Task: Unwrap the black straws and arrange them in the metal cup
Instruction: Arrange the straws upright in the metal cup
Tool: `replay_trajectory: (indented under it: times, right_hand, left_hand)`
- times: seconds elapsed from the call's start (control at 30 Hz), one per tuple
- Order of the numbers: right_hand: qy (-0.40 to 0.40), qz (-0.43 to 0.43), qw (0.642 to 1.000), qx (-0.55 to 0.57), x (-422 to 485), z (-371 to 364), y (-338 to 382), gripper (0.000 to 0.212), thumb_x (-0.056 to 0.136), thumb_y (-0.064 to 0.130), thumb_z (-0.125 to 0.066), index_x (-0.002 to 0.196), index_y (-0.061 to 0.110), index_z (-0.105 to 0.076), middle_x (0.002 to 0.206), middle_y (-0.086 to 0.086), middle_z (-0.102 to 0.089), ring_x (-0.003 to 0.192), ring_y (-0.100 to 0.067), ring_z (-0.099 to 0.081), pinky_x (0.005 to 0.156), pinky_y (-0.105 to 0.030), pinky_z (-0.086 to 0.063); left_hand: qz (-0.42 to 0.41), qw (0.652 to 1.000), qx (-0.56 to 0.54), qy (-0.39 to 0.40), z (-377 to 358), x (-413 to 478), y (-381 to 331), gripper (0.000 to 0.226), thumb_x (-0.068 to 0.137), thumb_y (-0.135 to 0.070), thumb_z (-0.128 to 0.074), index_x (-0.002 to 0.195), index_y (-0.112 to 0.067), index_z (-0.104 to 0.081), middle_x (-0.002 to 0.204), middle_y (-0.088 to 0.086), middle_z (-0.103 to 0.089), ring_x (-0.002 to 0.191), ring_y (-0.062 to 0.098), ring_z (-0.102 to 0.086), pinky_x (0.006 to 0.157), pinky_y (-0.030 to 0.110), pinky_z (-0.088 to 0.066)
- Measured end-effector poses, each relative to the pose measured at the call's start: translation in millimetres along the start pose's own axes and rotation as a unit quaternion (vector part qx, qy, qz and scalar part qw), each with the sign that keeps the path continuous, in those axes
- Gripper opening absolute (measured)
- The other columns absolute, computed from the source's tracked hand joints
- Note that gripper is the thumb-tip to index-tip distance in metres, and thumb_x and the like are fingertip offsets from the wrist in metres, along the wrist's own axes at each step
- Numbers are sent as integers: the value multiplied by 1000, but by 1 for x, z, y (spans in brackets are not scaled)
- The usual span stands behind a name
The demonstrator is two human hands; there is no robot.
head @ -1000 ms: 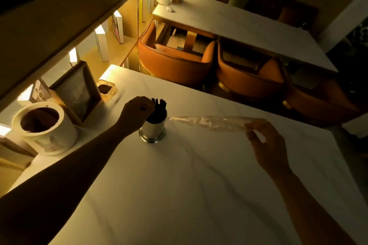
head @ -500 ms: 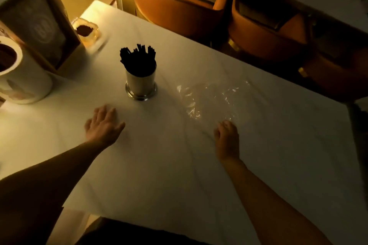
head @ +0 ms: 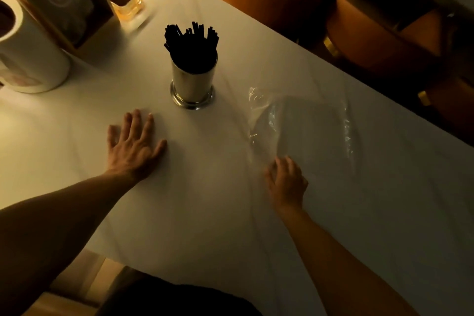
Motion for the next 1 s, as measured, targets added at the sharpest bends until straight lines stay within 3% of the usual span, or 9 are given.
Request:
replay_trajectory:
  times: [0.13, 0.2, 0.27, 0.37, 0.47, 0.53, 0.63, 0.73, 1.0]
  right_hand:
    - [-29, 30, 999, -15, 14, 20, 10, 36, 85, 47, -60, 107, 18, -66, 123, -11, -62, 108, -35, -57, 83, -45, -41]
    - [-37, 52, 998, -2, 33, 41, 29, 44, 86, 51, -49, 108, 17, -66, 119, -10, -62, 106, -35, -57, 81, -44, -42]
    - [-36, 83, 995, 46, 58, 67, 59, 51, 87, 52, -43, 115, 16, -64, 118, -10, -61, 108, -33, -56, 83, -43, -42]
    - [-41, 182, 970, 154, 95, 113, 120, 45, 93, 45, -55, 123, 12, -58, 117, -11, -61, 105, -27, -56, 85, -42, -48]
    - [-32, 279, 940, 194, 124, 158, 183, 46, 94, 42, -58, 125, 8, -55, 114, -12, -59, 93, -12, -54, 76, -17, -45]
    - [-25, 326, 926, 188, 143, 182, 219, 46, 94, 43, -57, 123, 8, -56, 111, -10, -58, 89, -10, -54, 70, -10, -40]
    - [1, 359, 919, 162, 167, 203, 262, 38, 92, 41, -60, 117, 12, -58, 107, -4, -59, 89, -10, -55, 69, -14, -42]
    - [20, 384, 918, 93, 184, 204, 290, 28, 92, 28, -64, 114, 12, -62, 108, -6, -65, 92, -10, -54, 79, -23, -48]
    - [110, 386, 915, 32, 199, 174, 320, 34, 89, 26, -69, 119, 11, -65, 113, -8, -71, 92, -14, -63, 78, -22, -45]
  left_hand:
    - [-3, 1000, 9, 17, 4, 4, 1, 91, 89, -85, -3, 163, -36, 14, 172, 0, 20, 156, 19, 25, 127, 50, 13]
    - [-14, 1000, 16, 20, 11, 6, 4, 93, 87, -86, -2, 164, -36, 9, 174, 1, 15, 157, 18, 22, 128, 50, 12]
    - [-26, 999, 20, 19, 17, 9, 7, 91, 87, -86, -2, 164, -38, 8, 174, 1, 14, 157, 18, 20, 128, 51, 11]
    - [-23, 1000, 18, 4, 22, 14, 9, 85, 90, -83, -3, 163, -40, 11, 173, -1, 16, 157, 17, 19, 128, 52, 10]
    - [-11, 1000, 16, -13, 22, 15, 9, 84, 93, -82, -6, 163, -40, 11, 172, -3, 16, 158, 16, 17, 128, 51, 9]
    - [-11, 1000, 14, -19, 19, 15, 10, 84, 93, -83, -6, 163, -39, 11, 172, -3, 17, 158, 16, 17, 128, 51, 10]
    - [-12, 1000, 6, -25, 15, 17, 13, 83, 93, -83, -7, 162, -41, 12, 172, -4, 16, 158, 17, 17, 128, 52, 9]
    - [-15, 1000, 5, -25, 11, 18, 14, 82, 93, -84, -6, 161, -43, 15, 172, -4, 18, 158, 16, 19, 127, 50, 13]
    - [-16, 1000, 0, -13, 15, 18, 14, 83, 92, -83, -4, 160, -41, 19, 171, -3, 21, 157, 19, 21, 128, 52, 10]
Point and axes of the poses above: each hand's wrist, its own x-axis towards the middle knuckle, its own z-axis out of the back of the hand, y = z × x, the point moved 6 cm from there along x, towards the middle knuckle
